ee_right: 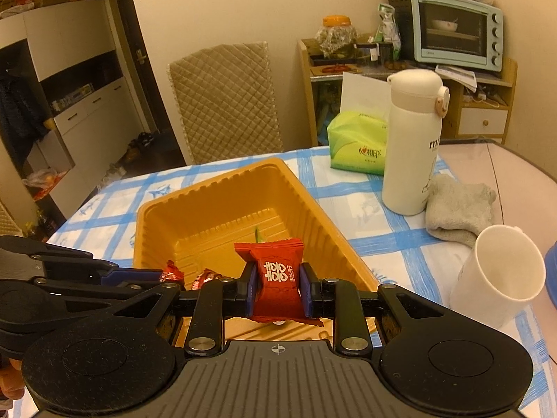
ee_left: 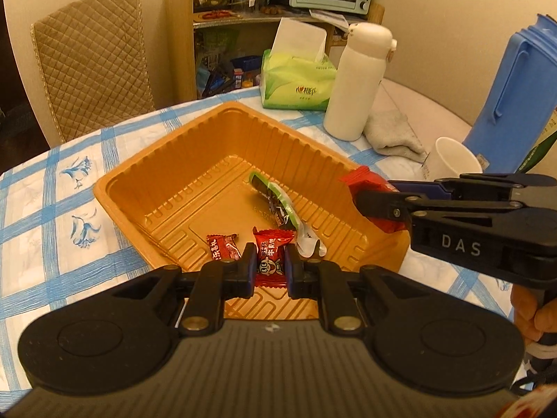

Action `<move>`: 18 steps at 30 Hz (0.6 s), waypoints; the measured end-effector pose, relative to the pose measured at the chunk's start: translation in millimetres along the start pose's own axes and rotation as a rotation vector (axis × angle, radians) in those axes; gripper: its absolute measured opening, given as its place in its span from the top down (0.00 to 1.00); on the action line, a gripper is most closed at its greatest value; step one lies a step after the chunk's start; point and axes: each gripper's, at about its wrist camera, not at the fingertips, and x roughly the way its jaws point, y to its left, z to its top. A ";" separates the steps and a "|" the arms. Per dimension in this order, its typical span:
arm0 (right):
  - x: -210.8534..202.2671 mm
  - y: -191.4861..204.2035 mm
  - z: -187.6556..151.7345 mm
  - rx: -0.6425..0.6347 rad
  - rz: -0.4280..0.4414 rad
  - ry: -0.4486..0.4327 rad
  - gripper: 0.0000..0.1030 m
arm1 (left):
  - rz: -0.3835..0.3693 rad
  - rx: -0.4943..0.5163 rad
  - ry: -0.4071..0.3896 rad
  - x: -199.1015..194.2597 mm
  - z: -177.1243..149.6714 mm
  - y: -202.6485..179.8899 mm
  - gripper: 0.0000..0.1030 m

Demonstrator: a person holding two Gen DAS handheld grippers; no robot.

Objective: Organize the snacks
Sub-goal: 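Carry the red bag and red candy over the orange tray with both tools, then open both tools to drop the red bag and candy into the tray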

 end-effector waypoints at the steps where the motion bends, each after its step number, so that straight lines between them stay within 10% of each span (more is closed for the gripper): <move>1: 1.4 -0.5 -0.4 0.002 0.000 0.002 0.75 | 0.002 -0.001 0.005 3.0 -0.3 0.5 0.86; 18: 10.9 -5.8 2.9 0.021 -0.007 0.004 0.75 | -0.020 0.007 0.025 19.2 -1.9 4.9 0.78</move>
